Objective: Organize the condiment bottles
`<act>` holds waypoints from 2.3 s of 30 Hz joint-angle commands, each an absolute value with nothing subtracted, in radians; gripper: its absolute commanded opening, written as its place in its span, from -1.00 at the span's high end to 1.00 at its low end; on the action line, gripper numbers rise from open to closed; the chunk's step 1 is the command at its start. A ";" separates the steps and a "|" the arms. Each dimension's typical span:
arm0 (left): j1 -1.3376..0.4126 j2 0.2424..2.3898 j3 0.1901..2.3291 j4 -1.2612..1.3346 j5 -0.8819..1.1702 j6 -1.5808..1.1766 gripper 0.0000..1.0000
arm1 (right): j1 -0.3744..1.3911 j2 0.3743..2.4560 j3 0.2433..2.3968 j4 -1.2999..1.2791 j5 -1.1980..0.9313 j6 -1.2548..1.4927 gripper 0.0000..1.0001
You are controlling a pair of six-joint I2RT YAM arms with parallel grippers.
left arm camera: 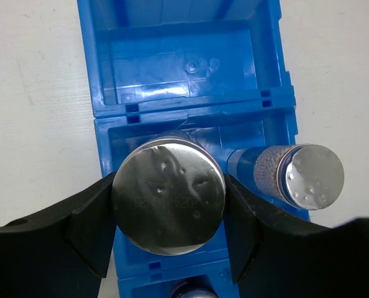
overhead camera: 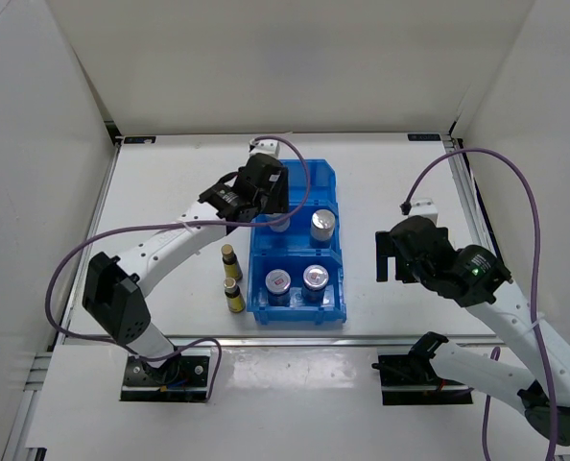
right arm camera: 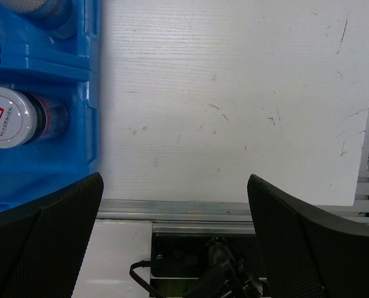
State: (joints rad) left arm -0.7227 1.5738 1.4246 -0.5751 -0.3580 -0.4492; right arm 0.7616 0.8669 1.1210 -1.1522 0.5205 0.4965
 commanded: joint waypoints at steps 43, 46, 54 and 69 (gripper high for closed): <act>-0.732 1.063 1.115 -0.884 -0.434 -0.560 -0.89 | 0.764 0.887 1.123 -1.120 0.486 0.471 -1.00; -0.690 1.077 1.104 -0.893 -0.387 -0.560 -0.74 | 0.764 0.887 1.123 -1.120 0.486 0.471 -1.00; -0.635 1.163 1.074 -0.884 -0.319 -0.549 -0.57 | 0.764 0.896 1.123 -1.120 0.477 0.471 -1.00; -0.607 1.249 1.083 -0.884 -0.319 -0.529 -0.27 | 0.764 0.896 1.123 -1.120 0.477 0.471 -1.00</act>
